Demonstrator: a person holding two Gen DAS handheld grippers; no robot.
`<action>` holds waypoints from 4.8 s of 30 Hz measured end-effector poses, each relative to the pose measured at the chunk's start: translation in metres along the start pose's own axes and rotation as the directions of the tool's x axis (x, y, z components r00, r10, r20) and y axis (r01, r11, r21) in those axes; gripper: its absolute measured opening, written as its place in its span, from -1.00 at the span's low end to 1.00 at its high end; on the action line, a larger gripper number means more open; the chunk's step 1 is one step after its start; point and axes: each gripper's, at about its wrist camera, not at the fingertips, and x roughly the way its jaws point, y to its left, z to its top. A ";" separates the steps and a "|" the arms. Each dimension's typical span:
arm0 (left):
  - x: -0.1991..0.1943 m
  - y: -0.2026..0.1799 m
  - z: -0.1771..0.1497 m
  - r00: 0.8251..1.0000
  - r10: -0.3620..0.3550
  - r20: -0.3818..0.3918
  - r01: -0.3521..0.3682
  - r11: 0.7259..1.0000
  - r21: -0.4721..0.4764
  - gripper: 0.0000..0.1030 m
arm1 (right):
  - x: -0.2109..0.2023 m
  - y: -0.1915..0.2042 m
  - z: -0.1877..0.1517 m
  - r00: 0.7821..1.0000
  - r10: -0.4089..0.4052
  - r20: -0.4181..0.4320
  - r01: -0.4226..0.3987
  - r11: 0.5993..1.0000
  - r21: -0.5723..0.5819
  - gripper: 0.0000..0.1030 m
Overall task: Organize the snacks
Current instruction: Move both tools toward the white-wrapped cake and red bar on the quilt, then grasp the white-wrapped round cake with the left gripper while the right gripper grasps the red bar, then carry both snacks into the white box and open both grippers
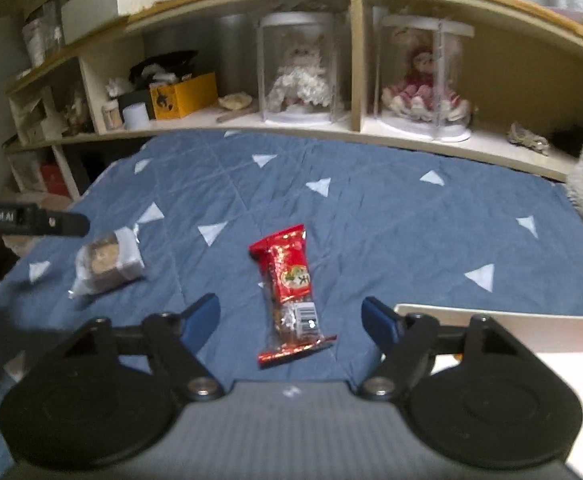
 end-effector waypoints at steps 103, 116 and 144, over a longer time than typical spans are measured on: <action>-0.076 -0.114 -0.039 0.994 -0.020 -0.107 0.015 0.999 -0.047 0.30 | -0.098 -0.021 -0.045 0.992 0.078 -0.095 -0.071 0.994 0.078 -0.23; -0.081 -0.189 -0.046 0.985 -0.139 -0.104 0.142 0.990 0.019 0.30 | -0.153 -0.103 -0.063 0.997 -0.046 -0.058 0.053 0.991 0.125 -0.23; 0.047 -0.366 -0.069 0.784 -0.584 -0.209 0.499 0.794 -0.348 0.30 | -0.148 -0.243 -0.110 0.966 -0.226 -0.128 0.258 0.889 0.379 -0.23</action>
